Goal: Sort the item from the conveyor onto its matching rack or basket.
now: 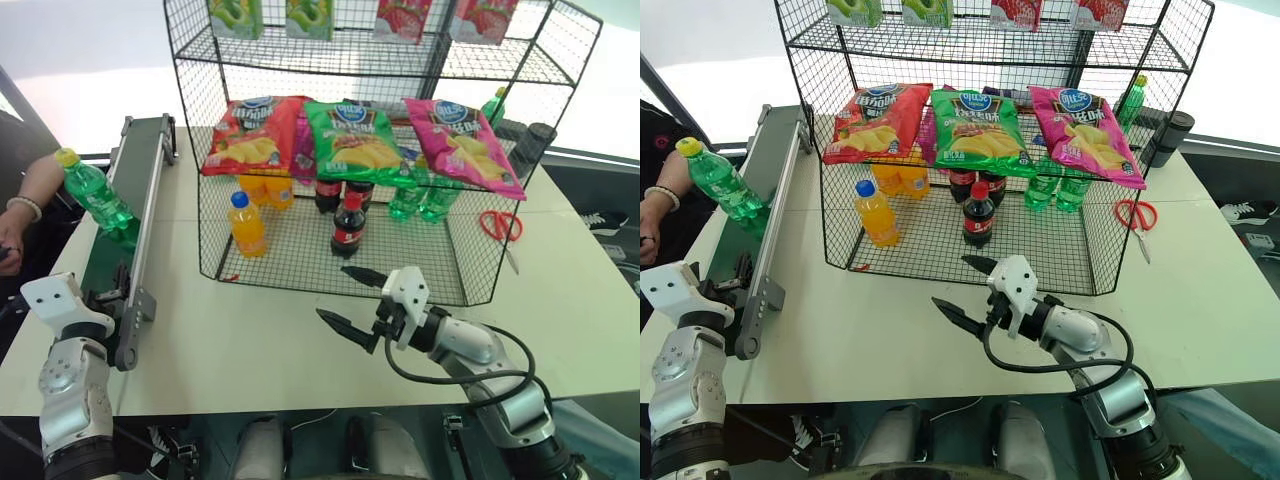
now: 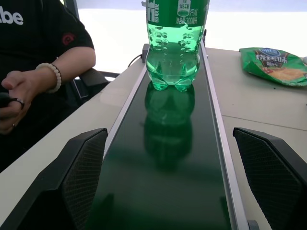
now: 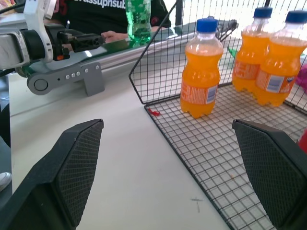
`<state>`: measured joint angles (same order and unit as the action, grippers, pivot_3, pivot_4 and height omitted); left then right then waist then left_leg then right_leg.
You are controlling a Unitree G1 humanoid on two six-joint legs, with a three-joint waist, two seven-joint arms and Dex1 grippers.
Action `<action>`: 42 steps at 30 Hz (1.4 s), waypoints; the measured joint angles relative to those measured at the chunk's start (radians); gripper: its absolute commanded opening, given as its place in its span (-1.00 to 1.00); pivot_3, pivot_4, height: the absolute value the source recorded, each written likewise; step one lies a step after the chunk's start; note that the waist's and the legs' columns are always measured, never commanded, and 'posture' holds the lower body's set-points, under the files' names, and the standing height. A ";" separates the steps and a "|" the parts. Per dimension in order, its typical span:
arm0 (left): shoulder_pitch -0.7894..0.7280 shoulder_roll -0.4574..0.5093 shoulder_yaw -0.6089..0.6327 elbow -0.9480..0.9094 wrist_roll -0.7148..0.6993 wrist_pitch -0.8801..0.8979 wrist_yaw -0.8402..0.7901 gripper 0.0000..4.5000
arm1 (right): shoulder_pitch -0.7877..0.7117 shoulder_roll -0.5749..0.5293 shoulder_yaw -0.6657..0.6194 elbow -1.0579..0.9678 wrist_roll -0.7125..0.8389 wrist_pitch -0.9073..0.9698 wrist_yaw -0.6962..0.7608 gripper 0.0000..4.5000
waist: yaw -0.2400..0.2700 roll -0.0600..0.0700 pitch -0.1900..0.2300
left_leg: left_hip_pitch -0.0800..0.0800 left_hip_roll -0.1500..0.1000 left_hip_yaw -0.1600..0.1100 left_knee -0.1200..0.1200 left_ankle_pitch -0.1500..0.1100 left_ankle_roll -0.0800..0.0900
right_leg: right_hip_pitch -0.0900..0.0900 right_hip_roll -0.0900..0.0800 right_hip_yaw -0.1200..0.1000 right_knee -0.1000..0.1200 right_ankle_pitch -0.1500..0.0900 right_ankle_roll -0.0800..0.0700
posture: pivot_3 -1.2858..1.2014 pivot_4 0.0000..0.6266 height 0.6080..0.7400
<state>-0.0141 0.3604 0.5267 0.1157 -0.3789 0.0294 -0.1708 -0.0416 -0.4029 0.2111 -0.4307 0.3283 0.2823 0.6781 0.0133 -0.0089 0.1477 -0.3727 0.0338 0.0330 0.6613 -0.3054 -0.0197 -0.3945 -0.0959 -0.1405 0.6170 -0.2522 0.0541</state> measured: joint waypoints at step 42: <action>0.000 -0.004 0.009 0.000 -0.001 -0.030 0.027 0.27 | -0.003 0.014 -0.003 0.000 0.031 -0.004 0.007 1.00 | 0.001 0.000 0.000 | 0.000 0.000 0.000 0.000 0.000 0.000 | 0.000 -0.001 0.000 -0.001 0.000 0.000 | 0.03 -0.52 0.93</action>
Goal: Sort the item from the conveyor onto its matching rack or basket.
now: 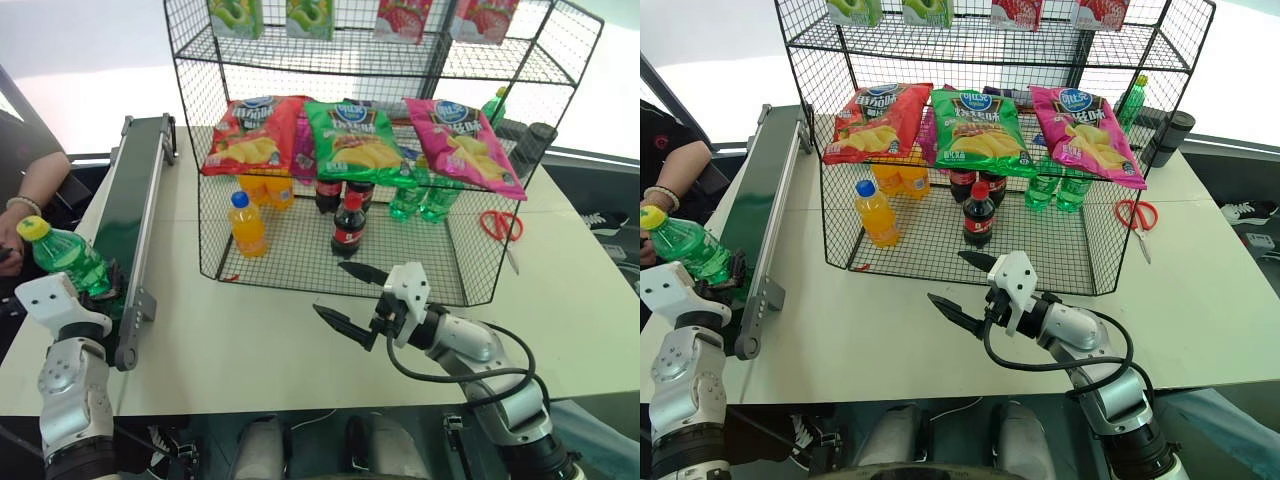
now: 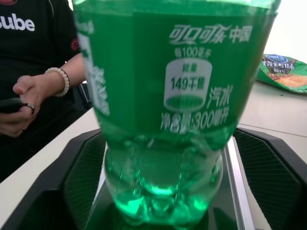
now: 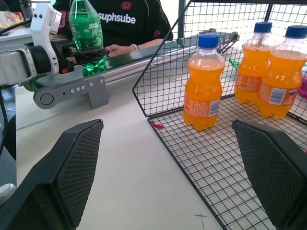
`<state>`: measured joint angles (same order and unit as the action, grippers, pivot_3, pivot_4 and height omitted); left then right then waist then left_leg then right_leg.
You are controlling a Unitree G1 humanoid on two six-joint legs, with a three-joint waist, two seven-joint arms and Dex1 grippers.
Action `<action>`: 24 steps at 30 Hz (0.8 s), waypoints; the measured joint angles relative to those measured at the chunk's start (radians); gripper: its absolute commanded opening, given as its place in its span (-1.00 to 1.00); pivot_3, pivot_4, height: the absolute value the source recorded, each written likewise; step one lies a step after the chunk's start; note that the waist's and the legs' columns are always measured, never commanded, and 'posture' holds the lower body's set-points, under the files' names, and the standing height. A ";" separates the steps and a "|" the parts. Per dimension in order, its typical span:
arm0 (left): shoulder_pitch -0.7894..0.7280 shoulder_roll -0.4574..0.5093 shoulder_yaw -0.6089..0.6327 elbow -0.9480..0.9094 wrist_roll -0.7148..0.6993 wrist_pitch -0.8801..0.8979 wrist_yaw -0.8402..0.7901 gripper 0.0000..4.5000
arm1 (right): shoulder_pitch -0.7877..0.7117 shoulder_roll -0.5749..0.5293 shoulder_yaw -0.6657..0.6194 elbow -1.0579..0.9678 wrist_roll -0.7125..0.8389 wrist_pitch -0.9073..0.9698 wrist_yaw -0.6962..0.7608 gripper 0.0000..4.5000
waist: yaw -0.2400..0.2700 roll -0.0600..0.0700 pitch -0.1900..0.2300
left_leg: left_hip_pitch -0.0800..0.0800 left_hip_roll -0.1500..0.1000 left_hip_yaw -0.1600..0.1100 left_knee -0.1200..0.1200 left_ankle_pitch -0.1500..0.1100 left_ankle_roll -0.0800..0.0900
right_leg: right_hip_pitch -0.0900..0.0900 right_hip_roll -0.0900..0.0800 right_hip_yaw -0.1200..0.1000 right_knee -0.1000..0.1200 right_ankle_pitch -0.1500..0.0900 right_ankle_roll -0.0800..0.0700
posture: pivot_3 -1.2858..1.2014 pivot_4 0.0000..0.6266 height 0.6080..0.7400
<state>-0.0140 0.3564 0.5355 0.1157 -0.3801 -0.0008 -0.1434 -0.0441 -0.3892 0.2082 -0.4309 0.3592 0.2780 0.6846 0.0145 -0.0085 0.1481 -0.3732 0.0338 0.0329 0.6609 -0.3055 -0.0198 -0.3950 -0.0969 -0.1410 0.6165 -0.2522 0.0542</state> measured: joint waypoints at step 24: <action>0.059 0.163 -0.271 -0.423 -0.131 0.216 -0.412 0.23 | -0.028 -0.039 -0.041 -0.028 0.045 0.062 0.028 1.00 | -0.002 0.000 0.007 | -0.001 0.000 0.000 -0.004 0.000 0.000 | -0.002 0.000 0.000 -0.003 0.000 0.000 | 0.03 -0.52 0.93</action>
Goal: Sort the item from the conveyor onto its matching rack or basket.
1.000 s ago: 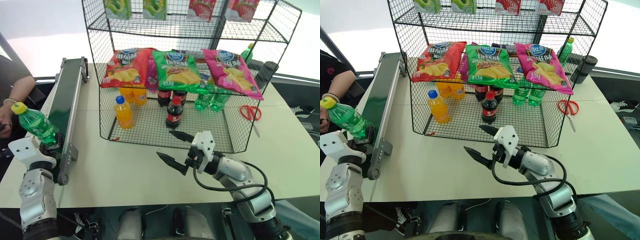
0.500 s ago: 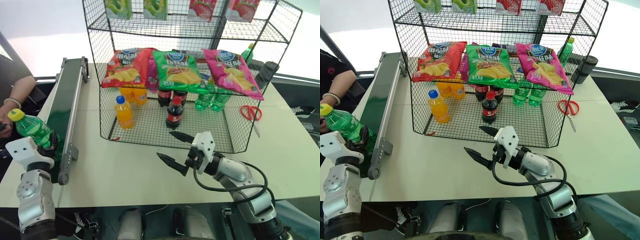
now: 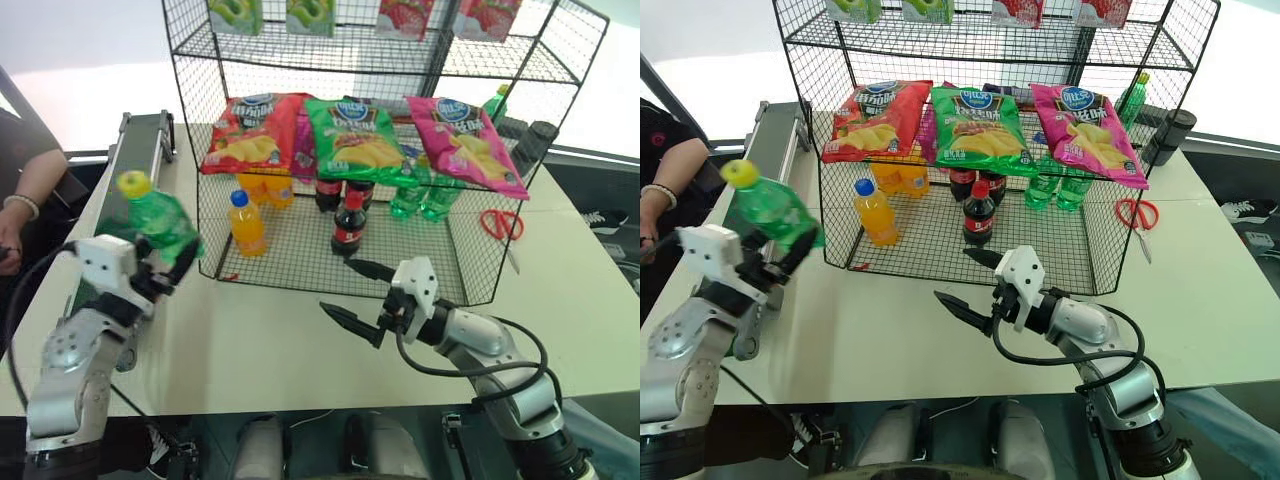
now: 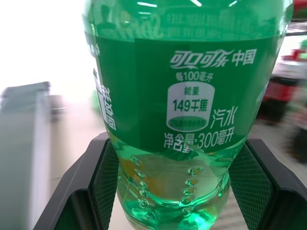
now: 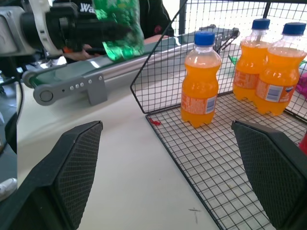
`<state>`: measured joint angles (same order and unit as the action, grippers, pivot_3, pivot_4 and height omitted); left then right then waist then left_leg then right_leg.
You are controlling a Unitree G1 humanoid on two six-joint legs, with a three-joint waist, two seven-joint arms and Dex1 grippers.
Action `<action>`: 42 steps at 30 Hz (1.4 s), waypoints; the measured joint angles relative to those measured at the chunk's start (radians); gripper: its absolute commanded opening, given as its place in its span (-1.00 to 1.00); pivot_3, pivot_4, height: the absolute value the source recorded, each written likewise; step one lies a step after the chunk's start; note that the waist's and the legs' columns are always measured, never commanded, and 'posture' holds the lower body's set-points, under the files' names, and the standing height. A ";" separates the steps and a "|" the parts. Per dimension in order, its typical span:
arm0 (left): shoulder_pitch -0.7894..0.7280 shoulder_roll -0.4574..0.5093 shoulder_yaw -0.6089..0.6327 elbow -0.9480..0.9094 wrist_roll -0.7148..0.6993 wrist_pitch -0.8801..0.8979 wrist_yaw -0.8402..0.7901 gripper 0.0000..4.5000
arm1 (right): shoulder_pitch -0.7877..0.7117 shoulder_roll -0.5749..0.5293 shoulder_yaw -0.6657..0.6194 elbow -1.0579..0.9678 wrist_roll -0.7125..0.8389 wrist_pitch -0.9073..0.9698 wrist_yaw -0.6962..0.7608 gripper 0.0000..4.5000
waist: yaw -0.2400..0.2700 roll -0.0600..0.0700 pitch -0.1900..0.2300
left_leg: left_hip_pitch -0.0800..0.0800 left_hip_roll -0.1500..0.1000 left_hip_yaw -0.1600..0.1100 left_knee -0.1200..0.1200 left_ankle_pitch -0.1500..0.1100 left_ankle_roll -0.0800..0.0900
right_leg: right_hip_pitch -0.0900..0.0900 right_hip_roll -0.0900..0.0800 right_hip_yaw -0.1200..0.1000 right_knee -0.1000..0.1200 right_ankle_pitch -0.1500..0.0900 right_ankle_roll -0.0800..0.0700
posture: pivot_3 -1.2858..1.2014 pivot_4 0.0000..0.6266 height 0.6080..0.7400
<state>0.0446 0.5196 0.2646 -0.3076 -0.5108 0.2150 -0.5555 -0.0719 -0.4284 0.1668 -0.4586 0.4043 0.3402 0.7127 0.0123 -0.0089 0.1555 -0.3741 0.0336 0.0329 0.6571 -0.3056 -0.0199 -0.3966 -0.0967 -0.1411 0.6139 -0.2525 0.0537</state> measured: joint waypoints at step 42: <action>-0.303 -0.148 -0.468 0.279 0.242 -0.173 -0.355 1.00 | 0.004 0.042 -0.049 0.001 -0.040 0.028 -0.153 0.31 | 0.001 0.000 0.000 | 0.002 -0.001 0.000 -0.004 0.001 0.000 | 0.000 0.005 0.000 0.001 0.000 0.000 | 0.03 -0.52 0.93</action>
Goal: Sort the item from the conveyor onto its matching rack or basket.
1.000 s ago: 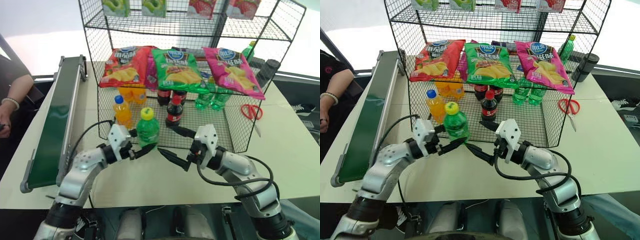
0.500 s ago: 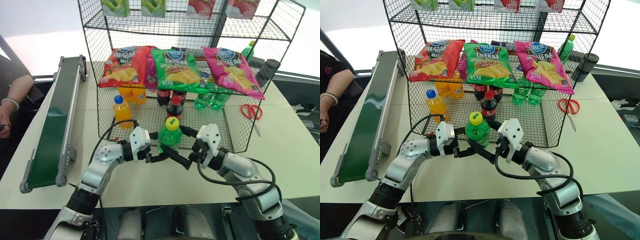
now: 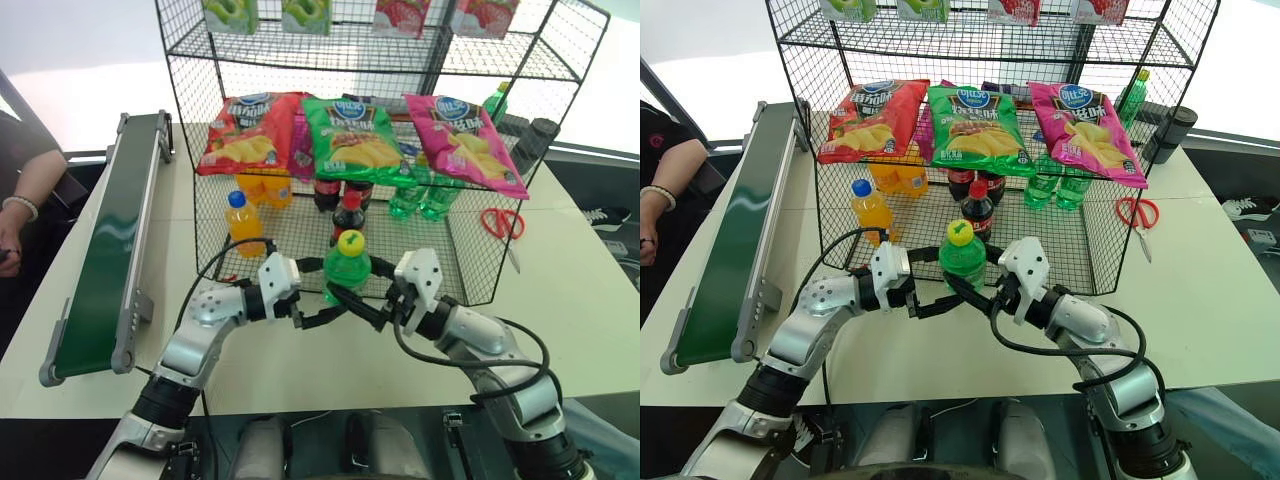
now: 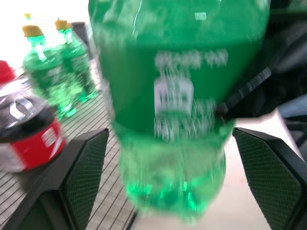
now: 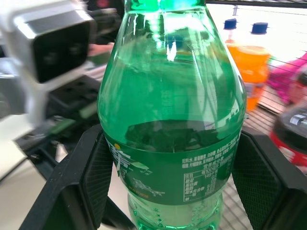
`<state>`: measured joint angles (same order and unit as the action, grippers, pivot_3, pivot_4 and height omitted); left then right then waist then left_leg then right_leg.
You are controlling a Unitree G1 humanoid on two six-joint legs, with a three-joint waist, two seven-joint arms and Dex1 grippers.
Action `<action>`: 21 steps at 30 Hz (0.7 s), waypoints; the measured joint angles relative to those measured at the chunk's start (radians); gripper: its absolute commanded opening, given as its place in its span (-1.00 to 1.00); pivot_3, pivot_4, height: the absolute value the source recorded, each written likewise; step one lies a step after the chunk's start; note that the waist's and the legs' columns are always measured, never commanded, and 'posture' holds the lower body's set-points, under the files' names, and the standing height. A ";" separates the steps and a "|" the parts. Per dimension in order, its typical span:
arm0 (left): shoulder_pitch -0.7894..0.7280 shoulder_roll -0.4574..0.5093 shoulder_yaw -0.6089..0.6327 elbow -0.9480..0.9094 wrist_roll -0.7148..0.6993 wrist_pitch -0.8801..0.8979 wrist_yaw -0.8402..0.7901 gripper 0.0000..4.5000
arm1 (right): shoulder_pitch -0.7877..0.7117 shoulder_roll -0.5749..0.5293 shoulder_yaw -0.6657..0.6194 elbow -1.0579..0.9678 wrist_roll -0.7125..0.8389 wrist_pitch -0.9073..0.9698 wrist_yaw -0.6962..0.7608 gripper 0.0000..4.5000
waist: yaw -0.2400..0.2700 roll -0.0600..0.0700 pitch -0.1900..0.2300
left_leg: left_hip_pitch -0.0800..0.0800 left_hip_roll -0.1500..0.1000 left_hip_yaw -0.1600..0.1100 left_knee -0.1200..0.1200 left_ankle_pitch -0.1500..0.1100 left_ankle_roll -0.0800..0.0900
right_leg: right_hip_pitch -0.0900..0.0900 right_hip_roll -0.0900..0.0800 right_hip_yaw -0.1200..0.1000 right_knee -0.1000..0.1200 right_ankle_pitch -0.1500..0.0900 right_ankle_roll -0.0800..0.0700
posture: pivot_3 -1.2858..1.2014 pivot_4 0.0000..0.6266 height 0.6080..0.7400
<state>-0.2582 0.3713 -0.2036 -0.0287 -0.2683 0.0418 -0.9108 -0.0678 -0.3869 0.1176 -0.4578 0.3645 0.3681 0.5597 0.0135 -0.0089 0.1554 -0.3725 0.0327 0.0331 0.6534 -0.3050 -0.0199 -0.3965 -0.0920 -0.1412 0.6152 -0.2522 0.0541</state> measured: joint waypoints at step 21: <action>0.104 -0.078 0.031 -0.055 0.027 -0.020 0.172 1.00 | -0.130 0.168 -0.248 0.642 -0.185 -0.372 -0.314 0.31 | -0.003 0.004 0.000 | 0.003 0.001 0.003 0.001 0.001 -0.001 | 0.001 0.000 0.003 0.004 0.000 0.000 | 0.03 -0.52 0.93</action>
<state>-0.1545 0.2937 -0.1728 -0.0835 -0.2412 0.0215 -0.7389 -0.1977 -0.2190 -0.1304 0.1841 0.1799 -0.0041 0.2460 0.0106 -0.0054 0.1550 -0.3690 0.0333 0.0363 0.6542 -0.3044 -0.0204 -0.3958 -0.0915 -0.1384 0.6190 -0.2519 0.0538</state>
